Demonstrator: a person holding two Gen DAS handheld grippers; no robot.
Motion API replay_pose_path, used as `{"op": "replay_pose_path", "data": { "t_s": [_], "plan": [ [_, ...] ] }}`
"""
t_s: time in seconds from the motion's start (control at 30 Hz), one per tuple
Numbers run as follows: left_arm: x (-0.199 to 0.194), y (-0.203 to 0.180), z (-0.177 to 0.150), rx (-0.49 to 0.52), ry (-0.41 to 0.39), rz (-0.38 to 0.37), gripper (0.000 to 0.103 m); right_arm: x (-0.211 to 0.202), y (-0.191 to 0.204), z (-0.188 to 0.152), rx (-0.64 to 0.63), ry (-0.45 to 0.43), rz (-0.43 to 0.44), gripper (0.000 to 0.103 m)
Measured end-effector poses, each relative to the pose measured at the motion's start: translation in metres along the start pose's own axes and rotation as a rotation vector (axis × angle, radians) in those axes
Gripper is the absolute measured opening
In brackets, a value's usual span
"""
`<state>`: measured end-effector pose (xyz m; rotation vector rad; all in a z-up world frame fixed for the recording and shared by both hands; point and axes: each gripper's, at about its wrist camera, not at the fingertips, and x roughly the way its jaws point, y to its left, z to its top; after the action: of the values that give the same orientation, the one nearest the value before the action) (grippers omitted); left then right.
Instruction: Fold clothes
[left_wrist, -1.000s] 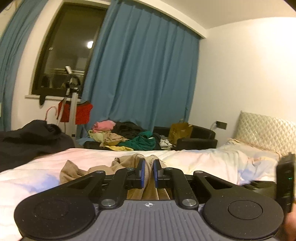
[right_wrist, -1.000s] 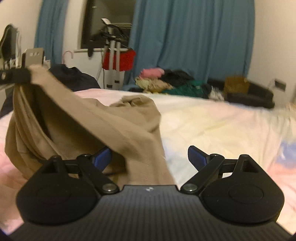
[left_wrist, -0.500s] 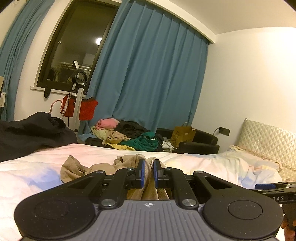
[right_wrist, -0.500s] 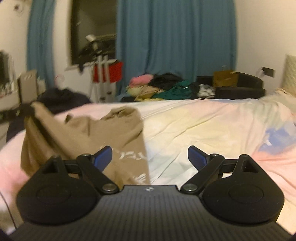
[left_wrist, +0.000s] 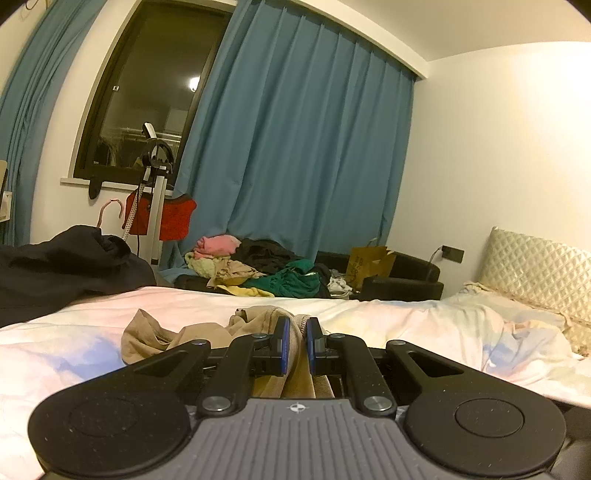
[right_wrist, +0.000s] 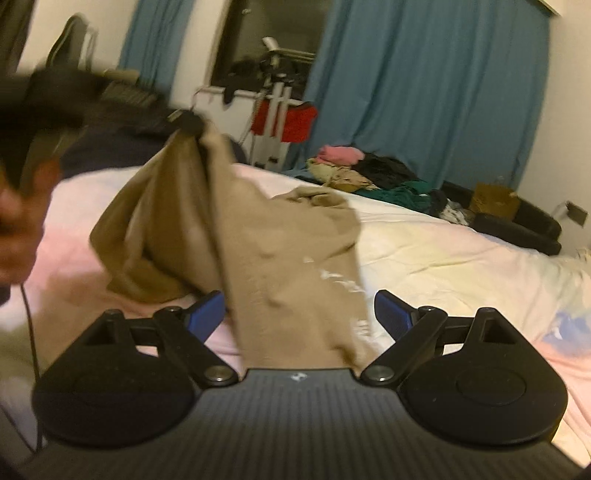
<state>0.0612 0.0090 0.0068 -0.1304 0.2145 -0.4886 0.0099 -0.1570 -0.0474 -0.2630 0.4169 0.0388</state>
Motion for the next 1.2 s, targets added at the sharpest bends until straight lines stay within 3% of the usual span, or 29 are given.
{"op": "replay_pose_path", "data": {
  "t_s": [0.17,0.27,0.4,0.63,0.8,1.0,1.07,1.13,1.2],
  "plan": [
    [-0.002,-0.001,0.001,0.004,-0.010,0.000,0.010,0.035,0.039,0.000,-0.120,-0.008,-0.093,0.090],
    [-0.002,-0.001,-0.001,-0.002,-0.007,0.006,0.010,0.052,0.037,-0.001,-0.118,0.024,-0.171,0.090],
    [-0.002,0.000,-0.001,-0.010,-0.012,0.019,0.010,0.035,0.004,0.003,0.044,-0.005,-0.205,0.090],
    [-0.005,-0.002,-0.002,-0.014,-0.022,0.004,0.010,-0.003,-0.047,0.010,0.292,-0.133,-0.324,0.090],
    [-0.011,-0.010,-0.002,0.013,-0.041,-0.009,0.010,0.015,-0.057,-0.001,0.287,-0.005,-0.353,0.090],
    [-0.016,-0.010,-0.001,0.014,-0.061,0.024,0.010,0.046,-0.050,-0.023,0.301,0.276,-0.266,0.090],
    [-0.018,-0.004,0.002,-0.013,-0.072,0.044,0.010,0.049,-0.048,-0.029,0.329,0.331,-0.241,0.090],
    [-0.020,0.003,0.007,-0.042,-0.074,0.065,0.010,0.040,-0.053,-0.030,0.374,0.293,-0.293,0.090],
    [-0.020,0.009,0.009,-0.065,-0.073,0.075,0.010,0.019,-0.058,-0.021,0.409,0.144,-0.378,0.090]
  ]
}}
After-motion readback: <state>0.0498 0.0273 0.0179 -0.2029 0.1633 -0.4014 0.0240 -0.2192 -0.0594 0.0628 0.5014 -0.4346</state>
